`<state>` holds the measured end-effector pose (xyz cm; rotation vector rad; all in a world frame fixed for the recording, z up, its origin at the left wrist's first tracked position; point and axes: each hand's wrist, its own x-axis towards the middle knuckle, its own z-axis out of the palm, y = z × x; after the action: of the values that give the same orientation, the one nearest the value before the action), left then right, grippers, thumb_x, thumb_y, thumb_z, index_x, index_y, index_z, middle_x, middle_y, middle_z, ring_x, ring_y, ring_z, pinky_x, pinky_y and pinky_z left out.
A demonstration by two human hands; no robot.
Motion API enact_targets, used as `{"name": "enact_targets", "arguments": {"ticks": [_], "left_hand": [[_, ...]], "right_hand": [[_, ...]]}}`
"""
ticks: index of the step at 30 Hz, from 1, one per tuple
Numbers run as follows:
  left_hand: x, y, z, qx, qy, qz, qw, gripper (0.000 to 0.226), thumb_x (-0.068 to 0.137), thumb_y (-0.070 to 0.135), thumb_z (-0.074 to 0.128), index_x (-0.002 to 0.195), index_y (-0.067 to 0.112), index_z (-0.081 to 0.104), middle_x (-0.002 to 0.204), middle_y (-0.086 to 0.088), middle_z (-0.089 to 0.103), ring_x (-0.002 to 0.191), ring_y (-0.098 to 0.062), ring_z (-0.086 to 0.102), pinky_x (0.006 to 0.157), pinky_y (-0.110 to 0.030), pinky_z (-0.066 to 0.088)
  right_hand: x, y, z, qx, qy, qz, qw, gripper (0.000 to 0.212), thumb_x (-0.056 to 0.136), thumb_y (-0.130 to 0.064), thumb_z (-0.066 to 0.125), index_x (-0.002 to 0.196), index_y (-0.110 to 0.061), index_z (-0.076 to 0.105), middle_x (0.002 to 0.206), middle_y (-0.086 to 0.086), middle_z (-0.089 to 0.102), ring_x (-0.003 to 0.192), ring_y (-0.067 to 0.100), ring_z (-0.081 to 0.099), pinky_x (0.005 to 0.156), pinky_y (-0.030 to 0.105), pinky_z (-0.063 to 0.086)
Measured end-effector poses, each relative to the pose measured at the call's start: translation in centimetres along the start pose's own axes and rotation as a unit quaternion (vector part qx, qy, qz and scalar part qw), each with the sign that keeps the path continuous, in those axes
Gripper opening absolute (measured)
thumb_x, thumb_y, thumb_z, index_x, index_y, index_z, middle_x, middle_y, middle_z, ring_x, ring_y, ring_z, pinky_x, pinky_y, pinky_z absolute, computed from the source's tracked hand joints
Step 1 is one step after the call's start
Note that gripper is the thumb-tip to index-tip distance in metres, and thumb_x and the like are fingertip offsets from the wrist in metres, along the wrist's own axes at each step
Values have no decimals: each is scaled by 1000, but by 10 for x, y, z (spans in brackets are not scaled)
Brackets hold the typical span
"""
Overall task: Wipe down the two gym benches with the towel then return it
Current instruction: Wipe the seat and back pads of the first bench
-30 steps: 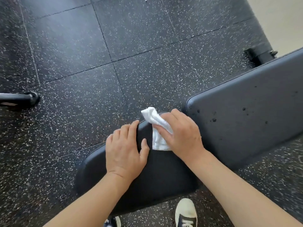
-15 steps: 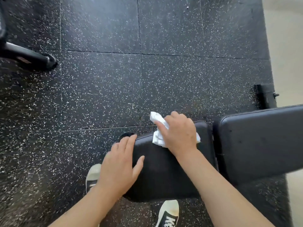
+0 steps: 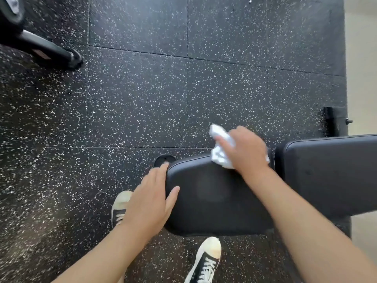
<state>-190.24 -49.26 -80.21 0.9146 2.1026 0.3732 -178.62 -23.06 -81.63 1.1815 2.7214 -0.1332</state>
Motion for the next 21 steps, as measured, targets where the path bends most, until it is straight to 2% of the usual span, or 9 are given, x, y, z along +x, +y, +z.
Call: {"name": "enact_targets", "arguments": {"ticks": [2, 3, 4, 6, 8, 11, 15, 17, 21], "left_hand": [[8, 7, 1, 2, 1, 13, 1000, 66, 104, 51, 37, 161, 20, 25, 150, 3, 42, 136, -20, 45, 112, -40, 42], [13, 10, 1, 5, -1, 23, 1000, 65, 104, 51, 36, 160, 19, 26, 151, 3, 41, 136, -20, 44, 112, -41, 41], [17, 13, 1, 9, -5, 34, 999, 63, 105, 50, 35, 160, 19, 28, 150, 2, 42, 135, -21, 44, 113, -42, 41], [27, 17, -1, 6, -3, 51, 999, 57, 107, 45, 34, 156, 17, 36, 147, 1, 46, 133, -22, 46, 113, -42, 40], [36, 18, -5, -18, 12, 59, 998, 48, 108, 37, 37, 150, 17, 46, 143, 2, 52, 131, -21, 49, 113, -39, 40], [43, 21, -7, -27, 27, 68, 997, 38, 109, 27, 41, 143, 17, 54, 136, 2, 58, 127, -18, 52, 109, -35, 41], [34, 27, 3, 27, 15, 78, 996, 46, 108, 29, 41, 151, 15, 45, 143, -1, 54, 131, -20, 49, 111, -38, 40], [29, 32, 7, 49, 25, 80, 995, 51, 107, 29, 45, 155, 13, 40, 149, -4, 51, 136, -23, 44, 116, -42, 38], [25, 48, 22, 134, 51, 114, 983, 58, 108, 34, 42, 160, 12, 32, 159, -8, 42, 146, -29, 37, 122, -51, 31]], "right_hand": [[0, 40, -2, -26, -2, 45, 999, 63, 100, -66, 29, 94, -17, 68, 88, 5, 56, 90, 33, 60, 68, 39, 41], [-7, 46, -3, -15, 22, 60, 998, 64, 100, -65, 27, 91, -14, 65, 88, 7, 56, 87, 35, 59, 69, 42, 44], [-15, 42, -3, 7, 62, 72, 995, 59, 102, -60, 32, 86, -12, 62, 85, 10, 56, 82, 38, 58, 67, 45, 46], [-40, 16, 4, 8, 142, 57, 988, 31, 101, -40, 54, 89, -12, 59, 78, 13, 54, 68, 38, 56, 57, 46, 46], [-80, -22, 20, 7, 165, 12, 986, 15, 97, -30, 60, 99, -14, 59, 76, 10, 51, 63, 33, 50, 56, 41, 37], [-146, -67, 45, 83, 130, -90, 984, 28, 103, -41, 54, 90, -17, 53, 79, 2, 42, 65, 25, 38, 63, 37, 19], [-166, -53, 49, 115, 165, -204, 958, 29, 103, -36, 62, 83, -16, 55, 74, 2, 43, 62, 23, 36, 54, 39, 28], [-145, -20, 43, 99, 189, -176, 961, 28, 103, -36, 62, 84, -15, 59, 74, 4, 46, 61, 26, 41, 54, 41, 32], [-86, 43, 26, 101, 238, -7, 966, 31, 100, -39, 63, 87, -11, 60, 76, 8, 52, 65, 32, 51, 57, 42, 38]]}}
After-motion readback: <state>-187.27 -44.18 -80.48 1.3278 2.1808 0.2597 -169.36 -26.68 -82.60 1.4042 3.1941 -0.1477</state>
